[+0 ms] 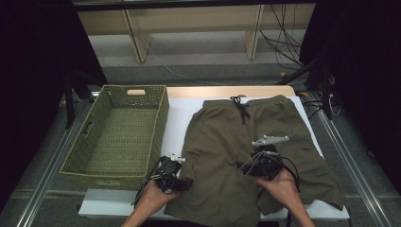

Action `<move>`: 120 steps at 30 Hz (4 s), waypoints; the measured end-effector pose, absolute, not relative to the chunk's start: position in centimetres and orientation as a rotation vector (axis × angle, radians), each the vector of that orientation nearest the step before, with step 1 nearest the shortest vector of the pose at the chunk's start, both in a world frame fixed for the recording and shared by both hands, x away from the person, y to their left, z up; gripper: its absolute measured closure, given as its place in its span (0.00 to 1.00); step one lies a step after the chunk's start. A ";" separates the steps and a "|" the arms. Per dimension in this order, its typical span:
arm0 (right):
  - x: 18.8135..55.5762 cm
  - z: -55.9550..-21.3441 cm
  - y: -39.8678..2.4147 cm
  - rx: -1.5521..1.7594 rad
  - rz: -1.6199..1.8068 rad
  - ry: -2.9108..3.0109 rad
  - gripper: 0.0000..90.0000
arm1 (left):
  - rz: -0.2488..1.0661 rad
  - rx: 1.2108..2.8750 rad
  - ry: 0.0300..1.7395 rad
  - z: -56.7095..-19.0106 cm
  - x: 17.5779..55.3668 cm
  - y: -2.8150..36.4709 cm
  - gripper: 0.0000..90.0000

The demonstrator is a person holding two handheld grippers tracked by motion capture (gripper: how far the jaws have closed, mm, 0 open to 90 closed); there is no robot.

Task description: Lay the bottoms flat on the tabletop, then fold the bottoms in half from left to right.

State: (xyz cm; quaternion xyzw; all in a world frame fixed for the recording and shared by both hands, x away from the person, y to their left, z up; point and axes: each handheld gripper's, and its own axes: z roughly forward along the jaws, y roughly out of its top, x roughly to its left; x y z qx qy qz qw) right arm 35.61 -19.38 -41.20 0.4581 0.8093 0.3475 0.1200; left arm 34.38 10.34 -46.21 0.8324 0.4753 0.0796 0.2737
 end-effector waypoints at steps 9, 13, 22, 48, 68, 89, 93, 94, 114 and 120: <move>37.5 -39.2 -16.4 1.292 1.052 2.362 0.34 | 0.159 2.208 1.266 -45.9 34.5 10.2 0.24; 38.6 -38.8 -15.3 1.297 1.073 2.368 0.34 | 0.142 2.195 1.261 -45.7 34.6 10.1 0.21; 40.8 -38.8 -12.9 1.281 1.025 2.405 0.30 | 0.156 2.209 1.296 -46.1 35.1 9.9 0.20; 44.8 -38.3 -11.5 1.305 0.947 2.425 0.31 | 0.168 2.261 1.267 -47.2 35.5 10.6 0.96; 46.8 -39.2 -9.7 1.346 0.896 2.470 0.33 | 0.168 2.136 1.122 -42.0 33.6 9.7 0.96; 48.3 -38.6 -7.7 1.370 0.903 2.480 0.34 | 0.168 2.111 1.026 -39.5 33.6 7.7 0.96; 48.6 -38.4 -7.3 1.363 0.900 2.486 0.35 | 0.169 2.106 1.018 -39.1 33.6 7.3 0.96; 48.6 -38.4 -7.1 1.370 0.903 2.484 0.35 | 0.169 2.107 1.015 -39.0 33.7 7.2 0.96; 49.3 -38.7 -5.6 1.361 0.866 2.527 0.37 | 0.174 2.091 0.991 -38.5 33.6 7.0 0.96; 49.7 -38.9 -5.6 1.378 0.849 2.525 0.38 | 0.176 2.080 0.985 -38.3 33.6 7.0 0.96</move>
